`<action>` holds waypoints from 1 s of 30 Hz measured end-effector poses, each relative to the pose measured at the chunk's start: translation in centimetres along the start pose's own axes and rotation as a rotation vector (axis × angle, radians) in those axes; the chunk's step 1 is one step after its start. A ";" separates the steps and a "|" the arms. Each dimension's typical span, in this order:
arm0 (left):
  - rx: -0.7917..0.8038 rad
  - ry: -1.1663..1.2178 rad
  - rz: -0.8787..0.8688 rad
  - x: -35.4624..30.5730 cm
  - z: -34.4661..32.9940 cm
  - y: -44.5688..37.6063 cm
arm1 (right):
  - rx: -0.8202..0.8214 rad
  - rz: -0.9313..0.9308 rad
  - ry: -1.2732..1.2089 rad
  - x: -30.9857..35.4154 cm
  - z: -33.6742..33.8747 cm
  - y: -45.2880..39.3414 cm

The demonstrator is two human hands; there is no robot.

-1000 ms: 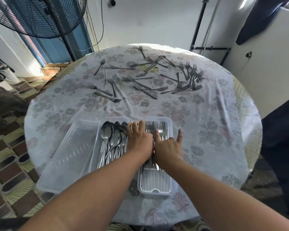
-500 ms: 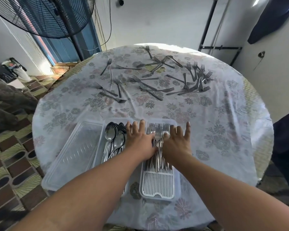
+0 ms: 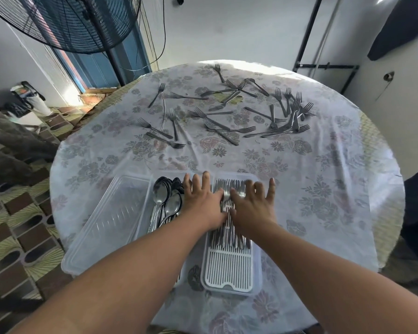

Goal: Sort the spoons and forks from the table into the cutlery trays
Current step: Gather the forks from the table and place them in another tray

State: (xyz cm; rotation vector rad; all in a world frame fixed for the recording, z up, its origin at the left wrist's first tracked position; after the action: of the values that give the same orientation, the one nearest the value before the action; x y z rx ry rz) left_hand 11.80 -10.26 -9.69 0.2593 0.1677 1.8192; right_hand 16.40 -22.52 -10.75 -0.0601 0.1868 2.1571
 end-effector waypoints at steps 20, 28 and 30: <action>-0.165 0.024 -0.049 0.1 0.3 0.1 | -0.036 0.030 -0.058 -0.3 -0.4 -0.1; -0.325 0.316 0.079 0.7 1.8 -0.1 | -0.201 0.046 -0.286 -0.3 0.9 0.2; -0.376 0.370 0.151 1.3 2.6 -0.4 | -0.246 0.076 -0.398 0.3 1.7 -0.4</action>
State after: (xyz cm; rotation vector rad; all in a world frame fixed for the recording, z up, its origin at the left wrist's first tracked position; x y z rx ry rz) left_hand 12.50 -8.93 -7.12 -0.3397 0.0611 1.9945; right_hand 16.63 -21.79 -9.18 0.2372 -0.3099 2.2080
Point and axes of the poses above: each hand's wrist, its own y-axis away from the middle knuckle, its own z-axis out of the back of the hand, x = y × z, the point moved 4 cm from there along -y, towards the middle knuckle, and after that the axes turned 1 degree about -z, right-handed, at the moved point
